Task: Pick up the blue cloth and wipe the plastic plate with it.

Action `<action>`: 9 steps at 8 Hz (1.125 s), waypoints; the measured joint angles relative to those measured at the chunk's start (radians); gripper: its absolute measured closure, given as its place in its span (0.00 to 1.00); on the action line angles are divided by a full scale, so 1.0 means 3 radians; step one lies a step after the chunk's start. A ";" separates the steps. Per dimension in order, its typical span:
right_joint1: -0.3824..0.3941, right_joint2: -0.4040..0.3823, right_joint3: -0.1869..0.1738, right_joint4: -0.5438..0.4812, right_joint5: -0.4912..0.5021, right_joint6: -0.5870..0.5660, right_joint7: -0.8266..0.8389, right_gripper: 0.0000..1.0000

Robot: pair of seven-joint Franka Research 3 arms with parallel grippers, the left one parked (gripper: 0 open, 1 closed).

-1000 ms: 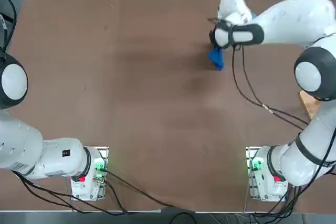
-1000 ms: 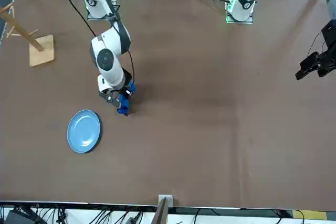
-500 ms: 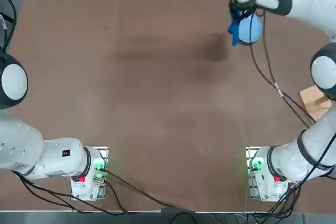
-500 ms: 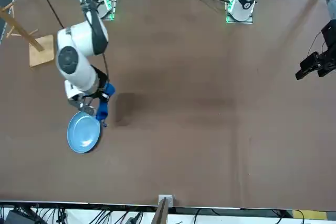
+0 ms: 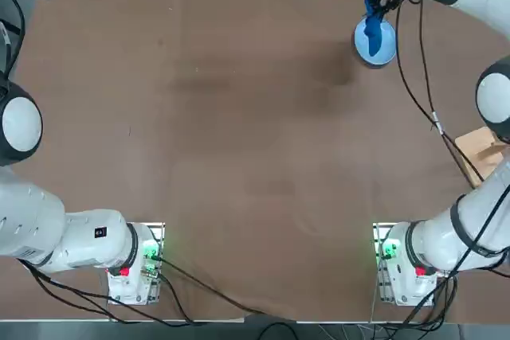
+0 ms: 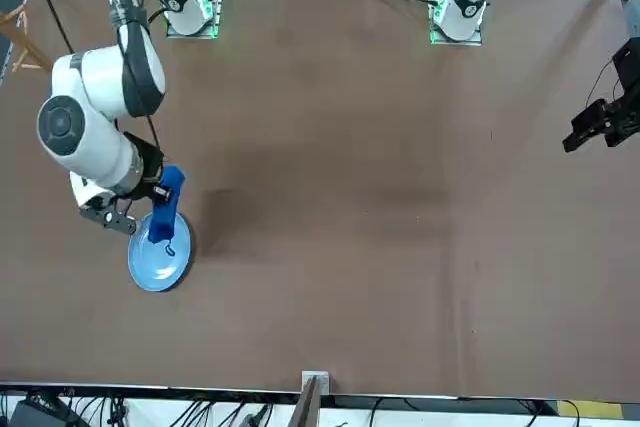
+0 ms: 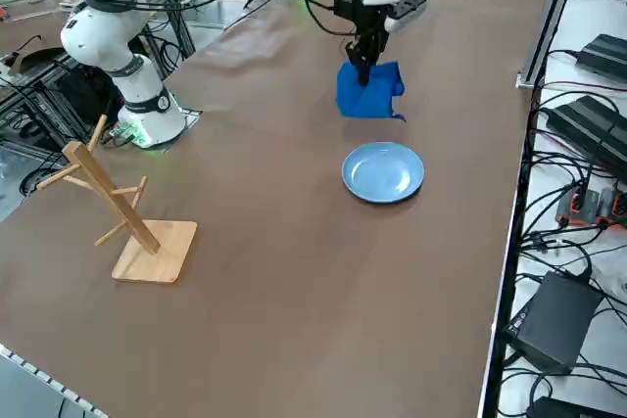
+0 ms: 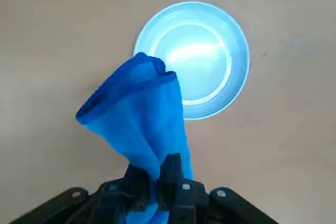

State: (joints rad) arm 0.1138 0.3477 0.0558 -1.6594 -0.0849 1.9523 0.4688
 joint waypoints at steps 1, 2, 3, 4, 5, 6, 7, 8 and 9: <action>-0.0055 0.0031 0.0000 0.0002 -0.0001 0.0002 -0.0062 0.90; -0.0104 0.0061 -0.0001 0.0004 -0.0001 0.0004 -0.0107 0.90; -0.0147 0.0089 -0.0001 0.0007 -0.0002 0.0008 -0.0142 0.90; -0.0182 0.0112 -0.0002 0.0009 -0.0001 0.0026 -0.0165 0.90; -0.0207 0.0138 -0.0001 0.0011 -0.0011 0.0080 -0.0200 0.90; -0.0233 0.0184 -0.0001 0.0012 -0.0038 0.0167 -0.0260 0.90; -0.0280 0.0259 -0.0003 0.0012 -0.0086 0.0272 -0.0315 0.90; -0.0357 0.0344 -0.0005 0.0012 -0.0134 0.0377 -0.0368 0.90; -0.0442 0.0423 -0.0007 0.0013 -0.0146 0.0489 -0.0449 0.90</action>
State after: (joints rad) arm -0.0188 0.4745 0.0538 -1.6554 -0.1286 2.0990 0.3341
